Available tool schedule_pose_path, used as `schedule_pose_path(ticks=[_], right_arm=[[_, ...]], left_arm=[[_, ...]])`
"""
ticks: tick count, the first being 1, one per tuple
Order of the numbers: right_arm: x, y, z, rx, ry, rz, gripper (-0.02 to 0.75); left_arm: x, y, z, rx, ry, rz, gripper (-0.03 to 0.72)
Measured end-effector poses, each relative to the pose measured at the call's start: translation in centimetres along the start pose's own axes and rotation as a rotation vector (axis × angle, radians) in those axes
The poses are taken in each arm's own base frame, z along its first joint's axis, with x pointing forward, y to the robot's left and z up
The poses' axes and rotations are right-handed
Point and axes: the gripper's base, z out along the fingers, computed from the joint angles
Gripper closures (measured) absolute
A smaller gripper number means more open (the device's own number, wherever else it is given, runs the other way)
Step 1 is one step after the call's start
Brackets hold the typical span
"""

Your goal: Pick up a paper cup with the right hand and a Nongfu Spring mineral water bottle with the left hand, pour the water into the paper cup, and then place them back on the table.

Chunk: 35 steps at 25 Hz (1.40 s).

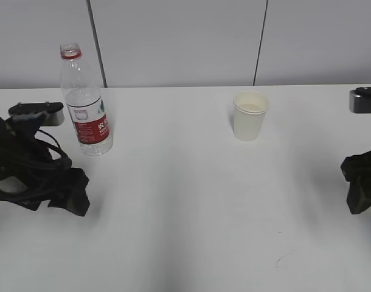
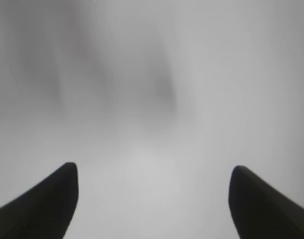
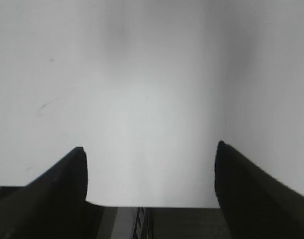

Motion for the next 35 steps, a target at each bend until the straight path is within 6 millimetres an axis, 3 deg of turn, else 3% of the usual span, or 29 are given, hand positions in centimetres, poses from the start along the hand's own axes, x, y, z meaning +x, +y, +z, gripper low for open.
schedule_pose_path(ticks=[8, 16, 22, 29, 35], right_arm=[[0.9, 1.4, -0.9, -0.155, 0.126, 0.010, 0.147], [0.9, 1.7, -1.2, -0.176, 0.145, 0.015, 0.148], [-0.6, 1.8, -3.3, -0.177, 0.055, 0.001, 0.148], [-1.3, 1.3, -4.3, -0.127, 0.007, -0.023, 0.148], [0.7, 0.8, -5.8, -0.114, -0.055, -0.063, 0.149]], left_arm=[[-0.2, 1.2, -3.6, -0.218, 0.242, -0.066, 0.126], [-0.1, 1.6, -4.3, -0.273, 0.282, -0.082, 0.126], [0.0, 1.5, -4.9, -0.274, 0.252, -0.145, 0.139], [0.9, 1.0, -8.4, -0.240, 0.134, -0.191, 0.174], [4.8, 1.1, -12.7, -0.222, -0.007, -0.186, 0.197]])
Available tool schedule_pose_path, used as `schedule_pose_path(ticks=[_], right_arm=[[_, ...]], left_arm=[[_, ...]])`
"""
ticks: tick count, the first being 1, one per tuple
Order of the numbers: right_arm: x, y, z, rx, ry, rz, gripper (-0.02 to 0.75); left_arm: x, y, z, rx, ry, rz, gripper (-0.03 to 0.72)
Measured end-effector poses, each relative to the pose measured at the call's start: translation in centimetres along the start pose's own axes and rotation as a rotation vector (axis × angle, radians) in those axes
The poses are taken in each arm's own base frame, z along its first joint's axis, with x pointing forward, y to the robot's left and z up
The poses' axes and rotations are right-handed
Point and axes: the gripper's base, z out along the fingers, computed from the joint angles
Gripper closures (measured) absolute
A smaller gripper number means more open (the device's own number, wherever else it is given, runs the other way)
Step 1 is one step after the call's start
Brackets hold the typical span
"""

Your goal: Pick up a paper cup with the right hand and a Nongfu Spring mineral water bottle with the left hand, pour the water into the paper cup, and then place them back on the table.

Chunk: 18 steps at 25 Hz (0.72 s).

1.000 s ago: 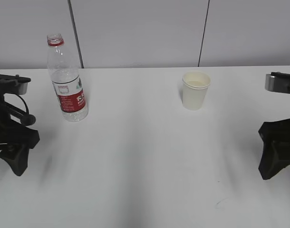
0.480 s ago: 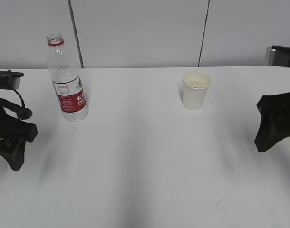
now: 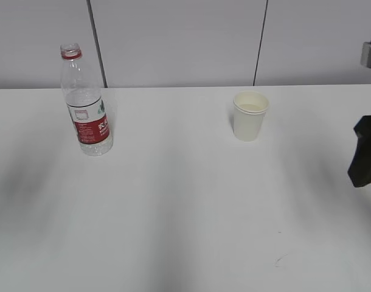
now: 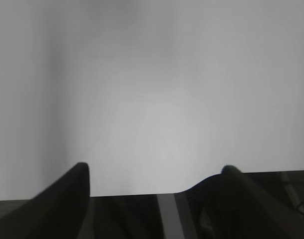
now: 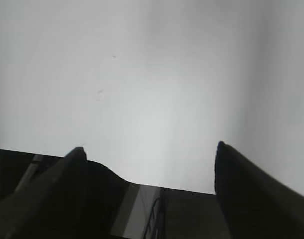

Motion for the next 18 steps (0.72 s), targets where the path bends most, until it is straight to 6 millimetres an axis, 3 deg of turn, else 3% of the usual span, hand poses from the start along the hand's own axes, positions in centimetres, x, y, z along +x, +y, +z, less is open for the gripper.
schedule_pose_path(ticks=[10, 18], right_arm=[[6.7, -1.1, -1.3, 0.044, -0.072, -0.090, 0.148], [13.4, -1.8, -1.3, 0.025, -0.192, -0.111, 0.148]], left_arm=[[8.9, 3.7, -4.7, 0.043, -0.288, 0.012, 0.200], [14.9, 5.6, -5.3, 0.095, -0.525, 0.058, 0.218]])
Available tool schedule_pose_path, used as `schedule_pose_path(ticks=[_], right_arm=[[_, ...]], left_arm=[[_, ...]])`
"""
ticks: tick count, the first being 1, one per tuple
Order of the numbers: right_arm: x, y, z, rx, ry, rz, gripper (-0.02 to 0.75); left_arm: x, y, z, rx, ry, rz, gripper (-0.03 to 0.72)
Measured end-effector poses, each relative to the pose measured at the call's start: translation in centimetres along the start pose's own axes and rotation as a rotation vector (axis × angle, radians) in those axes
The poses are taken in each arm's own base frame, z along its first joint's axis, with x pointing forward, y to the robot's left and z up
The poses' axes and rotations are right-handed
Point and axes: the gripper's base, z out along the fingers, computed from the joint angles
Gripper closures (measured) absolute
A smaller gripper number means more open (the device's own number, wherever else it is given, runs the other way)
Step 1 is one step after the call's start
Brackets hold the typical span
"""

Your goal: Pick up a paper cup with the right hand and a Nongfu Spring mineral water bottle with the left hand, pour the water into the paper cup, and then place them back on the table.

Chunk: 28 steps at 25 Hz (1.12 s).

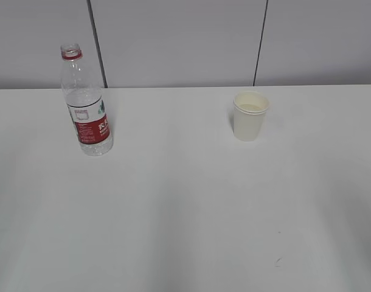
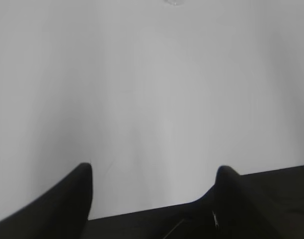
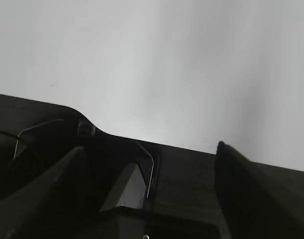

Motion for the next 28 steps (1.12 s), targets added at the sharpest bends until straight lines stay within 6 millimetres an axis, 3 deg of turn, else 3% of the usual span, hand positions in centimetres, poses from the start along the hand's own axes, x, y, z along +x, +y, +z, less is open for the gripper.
schedule_pose_path(ticks=[7, 16, 28], right_arm=[[5.1, 0.0, -1.0, -0.010, -0.237, -0.047, 0.149], [10.0, 0.1, -3.1, -0.001, -0.584, -0.098, 0.149], [10.8, 0.1, -3.2, 0.002, -0.636, -0.116, 0.150]], left_arm=[[3.6, 0.2, -0.4, 0.078, -0.140, 0.049, 0.218], [6.2, 0.6, -0.5, 0.106, -0.304, 0.069, 0.219], [6.5, 0.6, -0.5, 0.102, -0.316, 0.119, 0.219]])
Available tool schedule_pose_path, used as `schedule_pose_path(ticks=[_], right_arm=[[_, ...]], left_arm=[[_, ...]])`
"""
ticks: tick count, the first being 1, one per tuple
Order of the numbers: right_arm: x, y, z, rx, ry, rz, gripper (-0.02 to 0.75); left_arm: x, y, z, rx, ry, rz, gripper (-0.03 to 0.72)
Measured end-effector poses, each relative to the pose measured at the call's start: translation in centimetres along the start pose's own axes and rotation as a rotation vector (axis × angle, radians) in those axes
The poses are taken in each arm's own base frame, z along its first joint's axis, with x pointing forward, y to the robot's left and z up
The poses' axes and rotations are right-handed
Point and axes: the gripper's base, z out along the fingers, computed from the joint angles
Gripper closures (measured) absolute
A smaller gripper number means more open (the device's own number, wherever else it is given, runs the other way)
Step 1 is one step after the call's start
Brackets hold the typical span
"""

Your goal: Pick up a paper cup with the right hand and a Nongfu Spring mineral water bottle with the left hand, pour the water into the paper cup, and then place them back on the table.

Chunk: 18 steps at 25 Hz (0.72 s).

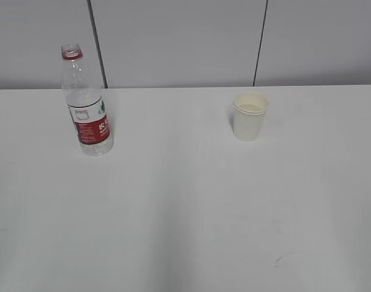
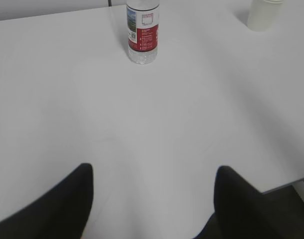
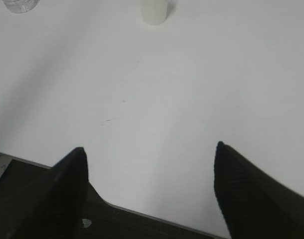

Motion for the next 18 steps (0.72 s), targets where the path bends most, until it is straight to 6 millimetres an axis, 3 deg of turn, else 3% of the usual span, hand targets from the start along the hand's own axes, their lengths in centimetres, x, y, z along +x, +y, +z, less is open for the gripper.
schedule_pose_path(ticks=[18], right_arm=[[0.07, -0.07, 0.09, 0.007, 0.004, -0.019, 0.150]], left_arm=[[0.13, -0.32, 0.12, -0.026, 0.007, -0.039, 0.228]])
